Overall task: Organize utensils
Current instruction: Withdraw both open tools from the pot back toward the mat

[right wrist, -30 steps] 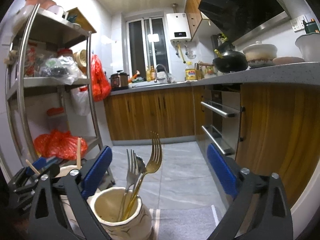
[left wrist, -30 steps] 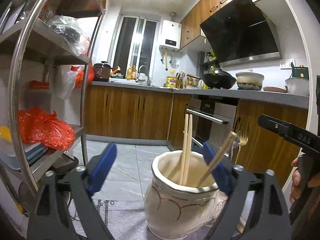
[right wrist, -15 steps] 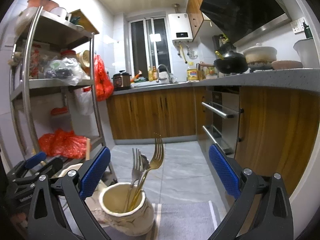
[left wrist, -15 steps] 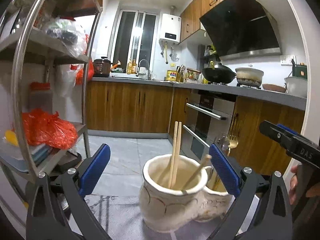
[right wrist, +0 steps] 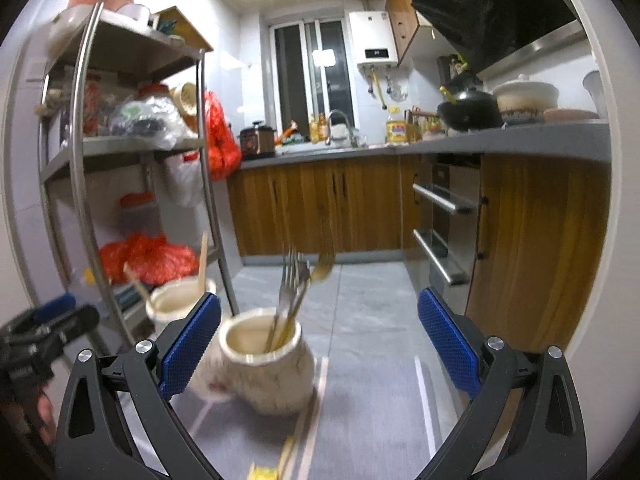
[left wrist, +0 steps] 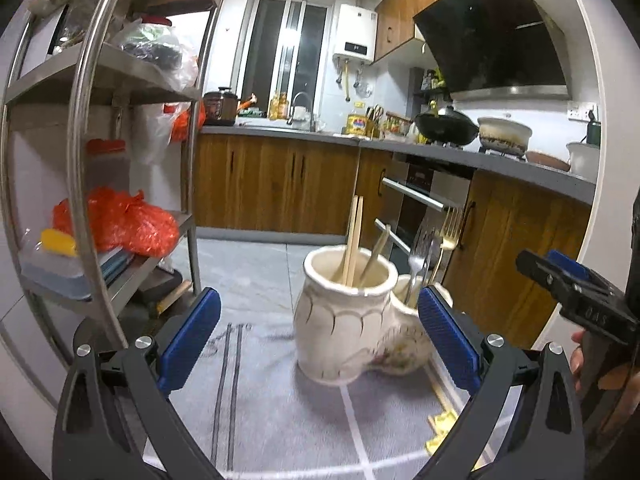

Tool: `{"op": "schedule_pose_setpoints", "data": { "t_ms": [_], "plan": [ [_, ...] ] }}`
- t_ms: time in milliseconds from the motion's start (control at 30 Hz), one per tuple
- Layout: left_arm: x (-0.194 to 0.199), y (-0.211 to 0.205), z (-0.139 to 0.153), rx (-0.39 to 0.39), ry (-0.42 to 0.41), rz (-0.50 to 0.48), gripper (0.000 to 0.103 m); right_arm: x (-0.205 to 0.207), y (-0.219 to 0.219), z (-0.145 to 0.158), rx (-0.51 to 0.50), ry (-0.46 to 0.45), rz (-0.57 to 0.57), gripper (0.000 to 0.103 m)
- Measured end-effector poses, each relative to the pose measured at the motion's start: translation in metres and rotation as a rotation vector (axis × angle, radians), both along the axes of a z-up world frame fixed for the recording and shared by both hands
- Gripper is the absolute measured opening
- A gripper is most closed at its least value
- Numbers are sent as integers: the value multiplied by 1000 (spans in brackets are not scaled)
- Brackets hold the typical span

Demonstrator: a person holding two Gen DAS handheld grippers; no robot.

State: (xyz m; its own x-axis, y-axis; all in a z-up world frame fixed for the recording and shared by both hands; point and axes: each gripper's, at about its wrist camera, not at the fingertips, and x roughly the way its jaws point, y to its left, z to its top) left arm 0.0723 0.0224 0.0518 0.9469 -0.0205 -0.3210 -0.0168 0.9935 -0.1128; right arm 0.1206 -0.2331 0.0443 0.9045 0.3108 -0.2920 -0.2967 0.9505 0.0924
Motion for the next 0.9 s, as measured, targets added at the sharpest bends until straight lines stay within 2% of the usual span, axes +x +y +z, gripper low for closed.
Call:
{"op": "schedule_pose_setpoints", "data": {
  "t_ms": [233, 433, 633, 900],
  "plan": [
    [-14, -4, -17, 20, 71, -6, 97, -11, -3, -20, -8, 75, 25, 98],
    [-20, -14, -37, 71, 150, -29, 97, -9, -1, -39, -80, 170, 28, 98],
    [-22, -24, -55, 87, 232, -80, 97, -1, -6, -60, -95, 282, 49, 98],
    [-17, -42, -76, 108, 311, -150, 97, 8, -11, -74, -112, 357, 57, 96]
  ]
}}
